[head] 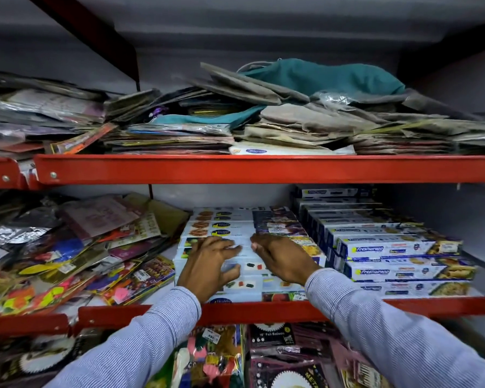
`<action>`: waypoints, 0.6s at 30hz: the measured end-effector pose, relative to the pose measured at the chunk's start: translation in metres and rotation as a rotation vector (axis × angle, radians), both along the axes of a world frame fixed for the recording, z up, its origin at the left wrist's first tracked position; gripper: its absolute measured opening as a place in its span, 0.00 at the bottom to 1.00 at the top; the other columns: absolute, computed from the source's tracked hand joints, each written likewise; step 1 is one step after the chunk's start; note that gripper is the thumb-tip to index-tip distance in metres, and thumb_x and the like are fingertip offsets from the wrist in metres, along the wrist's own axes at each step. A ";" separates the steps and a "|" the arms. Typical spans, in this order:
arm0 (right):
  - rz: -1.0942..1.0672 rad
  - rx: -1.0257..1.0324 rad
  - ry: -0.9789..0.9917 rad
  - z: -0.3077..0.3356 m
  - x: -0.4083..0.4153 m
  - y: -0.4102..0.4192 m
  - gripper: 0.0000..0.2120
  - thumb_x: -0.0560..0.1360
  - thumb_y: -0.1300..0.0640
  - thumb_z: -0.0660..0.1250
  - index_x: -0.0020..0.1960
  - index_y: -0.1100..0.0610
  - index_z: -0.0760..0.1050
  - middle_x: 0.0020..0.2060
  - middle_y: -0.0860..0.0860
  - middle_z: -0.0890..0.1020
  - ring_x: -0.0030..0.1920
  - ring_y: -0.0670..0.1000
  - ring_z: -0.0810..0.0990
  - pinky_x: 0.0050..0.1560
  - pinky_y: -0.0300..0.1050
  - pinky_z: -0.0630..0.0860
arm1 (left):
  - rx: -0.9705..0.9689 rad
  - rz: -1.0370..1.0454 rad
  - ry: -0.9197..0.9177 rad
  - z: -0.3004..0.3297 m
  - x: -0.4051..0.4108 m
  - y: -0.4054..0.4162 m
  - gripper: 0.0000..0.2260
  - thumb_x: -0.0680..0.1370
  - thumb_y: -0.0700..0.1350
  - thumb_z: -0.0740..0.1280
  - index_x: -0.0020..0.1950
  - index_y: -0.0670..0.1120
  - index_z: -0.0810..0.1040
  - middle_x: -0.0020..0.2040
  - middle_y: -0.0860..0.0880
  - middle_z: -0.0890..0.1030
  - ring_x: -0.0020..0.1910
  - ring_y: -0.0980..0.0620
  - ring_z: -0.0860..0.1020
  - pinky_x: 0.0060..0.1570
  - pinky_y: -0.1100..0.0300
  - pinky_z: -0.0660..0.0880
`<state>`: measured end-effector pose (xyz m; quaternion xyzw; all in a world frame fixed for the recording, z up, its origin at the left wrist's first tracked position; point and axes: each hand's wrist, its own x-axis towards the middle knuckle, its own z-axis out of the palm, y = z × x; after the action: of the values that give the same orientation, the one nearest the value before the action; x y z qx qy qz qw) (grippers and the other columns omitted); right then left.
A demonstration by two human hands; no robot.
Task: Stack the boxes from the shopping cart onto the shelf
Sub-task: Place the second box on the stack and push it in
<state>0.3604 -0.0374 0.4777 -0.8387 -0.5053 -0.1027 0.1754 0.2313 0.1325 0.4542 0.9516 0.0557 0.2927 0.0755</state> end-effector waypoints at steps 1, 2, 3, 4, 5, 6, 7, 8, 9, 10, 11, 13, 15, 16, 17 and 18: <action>-0.007 0.016 -0.012 -0.004 -0.001 0.000 0.25 0.84 0.43 0.49 0.71 0.55 0.71 0.71 0.53 0.76 0.69 0.55 0.75 0.69 0.50 0.74 | -0.020 -0.016 0.002 -0.001 0.000 0.001 0.20 0.77 0.56 0.67 0.69 0.54 0.77 0.70 0.55 0.76 0.70 0.52 0.69 0.71 0.50 0.64; -0.013 0.024 -0.024 -0.006 -0.002 0.001 0.25 0.84 0.43 0.48 0.73 0.55 0.70 0.72 0.52 0.74 0.71 0.54 0.74 0.70 0.49 0.72 | -0.030 -0.027 0.001 -0.003 0.000 0.002 0.20 0.78 0.55 0.67 0.69 0.54 0.76 0.71 0.54 0.75 0.71 0.52 0.69 0.72 0.51 0.64; -0.016 0.028 -0.034 -0.006 -0.002 0.001 0.26 0.84 0.43 0.47 0.73 0.55 0.70 0.73 0.52 0.74 0.72 0.54 0.73 0.71 0.48 0.72 | -0.035 -0.035 0.001 -0.004 0.000 0.002 0.20 0.78 0.55 0.67 0.70 0.54 0.75 0.71 0.54 0.75 0.71 0.53 0.69 0.73 0.51 0.63; -0.018 0.029 -0.044 -0.006 -0.002 0.001 0.26 0.84 0.43 0.47 0.73 0.55 0.70 0.73 0.52 0.74 0.72 0.54 0.73 0.71 0.48 0.72 | -0.037 -0.039 -0.001 -0.005 0.000 0.003 0.20 0.78 0.56 0.67 0.70 0.54 0.75 0.72 0.54 0.75 0.72 0.53 0.69 0.73 0.52 0.63; -0.019 0.028 -0.053 -0.006 -0.002 0.001 0.26 0.84 0.43 0.47 0.73 0.55 0.70 0.73 0.51 0.74 0.72 0.53 0.73 0.71 0.48 0.72 | -0.034 -0.040 -0.001 -0.006 0.000 0.004 0.20 0.78 0.56 0.66 0.70 0.54 0.75 0.72 0.54 0.75 0.72 0.54 0.69 0.74 0.53 0.63; -0.019 0.026 -0.059 -0.006 -0.002 0.001 0.26 0.84 0.43 0.46 0.73 0.54 0.70 0.73 0.51 0.74 0.72 0.53 0.73 0.71 0.47 0.72 | -0.026 -0.039 -0.002 -0.007 0.000 0.004 0.21 0.79 0.56 0.66 0.71 0.55 0.74 0.72 0.55 0.74 0.72 0.54 0.69 0.74 0.53 0.63; -0.019 0.026 -0.068 -0.006 -0.002 0.000 0.26 0.84 0.42 0.46 0.73 0.54 0.70 0.73 0.51 0.74 0.72 0.53 0.73 0.71 0.47 0.72 | -0.017 -0.036 -0.004 -0.008 0.001 0.005 0.21 0.79 0.57 0.66 0.71 0.55 0.74 0.72 0.55 0.74 0.72 0.54 0.69 0.74 0.53 0.62; -0.019 0.027 -0.078 -0.007 -0.002 0.000 0.26 0.84 0.42 0.46 0.73 0.54 0.70 0.73 0.51 0.74 0.71 0.53 0.74 0.70 0.47 0.72 | -0.011 -0.031 -0.004 -0.009 0.001 0.005 0.21 0.79 0.57 0.65 0.71 0.56 0.73 0.72 0.55 0.74 0.73 0.54 0.68 0.74 0.53 0.61; -0.019 0.033 -0.089 -0.008 -0.001 0.000 0.26 0.84 0.42 0.46 0.73 0.54 0.70 0.73 0.51 0.74 0.71 0.53 0.74 0.70 0.47 0.72 | -0.007 -0.024 -0.004 -0.010 0.001 0.006 0.21 0.79 0.58 0.65 0.71 0.56 0.73 0.73 0.55 0.73 0.73 0.54 0.68 0.75 0.52 0.60; -0.021 0.036 -0.097 -0.008 -0.001 0.001 0.26 0.84 0.42 0.46 0.73 0.54 0.70 0.73 0.51 0.74 0.71 0.53 0.74 0.69 0.46 0.72 | -0.004 -0.017 0.001 -0.011 0.001 0.006 0.21 0.79 0.58 0.64 0.72 0.57 0.72 0.73 0.56 0.72 0.73 0.54 0.67 0.75 0.52 0.58; -0.022 0.037 -0.104 -0.008 0.000 0.001 0.26 0.84 0.42 0.46 0.73 0.53 0.70 0.73 0.51 0.74 0.71 0.53 0.74 0.69 0.46 0.72 | 0.005 -0.010 0.003 -0.012 0.001 0.006 0.21 0.79 0.58 0.64 0.72 0.57 0.71 0.74 0.56 0.72 0.74 0.54 0.67 0.75 0.51 0.57; -0.023 0.033 -0.107 -0.009 0.001 0.001 0.27 0.84 0.42 0.45 0.74 0.53 0.69 0.73 0.51 0.74 0.72 0.53 0.74 0.70 0.47 0.72 | 0.029 0.001 0.013 -0.013 0.001 0.005 0.22 0.80 0.59 0.62 0.74 0.58 0.69 0.75 0.56 0.70 0.75 0.54 0.65 0.75 0.51 0.55; -0.032 0.060 -0.136 -0.013 0.000 0.001 0.27 0.84 0.42 0.45 0.75 0.53 0.67 0.74 0.50 0.72 0.74 0.52 0.70 0.75 0.49 0.67 | 0.082 0.022 0.025 -0.016 0.000 0.005 0.23 0.81 0.59 0.59 0.76 0.57 0.66 0.77 0.55 0.68 0.78 0.53 0.61 0.77 0.48 0.53; -0.056 0.096 -0.169 -0.017 -0.001 0.000 0.26 0.84 0.43 0.45 0.76 0.52 0.65 0.75 0.50 0.71 0.76 0.51 0.67 0.78 0.50 0.63 | 0.120 0.041 0.024 -0.018 -0.001 0.005 0.24 0.82 0.59 0.57 0.77 0.56 0.64 0.78 0.54 0.65 0.79 0.51 0.58 0.77 0.45 0.51; -0.091 0.153 -0.218 -0.024 -0.002 -0.002 0.25 0.84 0.44 0.46 0.76 0.52 0.65 0.76 0.49 0.69 0.78 0.50 0.64 0.79 0.51 0.59 | 0.160 0.062 0.009 -0.021 -0.003 0.005 0.25 0.82 0.60 0.55 0.78 0.55 0.61 0.79 0.52 0.63 0.80 0.48 0.55 0.77 0.42 0.50; -0.136 0.215 -0.264 -0.030 -0.004 -0.004 0.24 0.84 0.45 0.46 0.77 0.51 0.64 0.76 0.48 0.68 0.79 0.49 0.61 0.80 0.53 0.57 | 0.195 0.085 -0.016 -0.025 -0.006 0.005 0.26 0.82 0.60 0.53 0.79 0.54 0.58 0.80 0.51 0.60 0.80 0.46 0.52 0.77 0.39 0.48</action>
<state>0.3561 -0.0413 0.4474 -0.8266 -0.4521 -0.2769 0.1890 0.2256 0.1372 0.4297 0.9489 0.0668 0.3071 -0.0295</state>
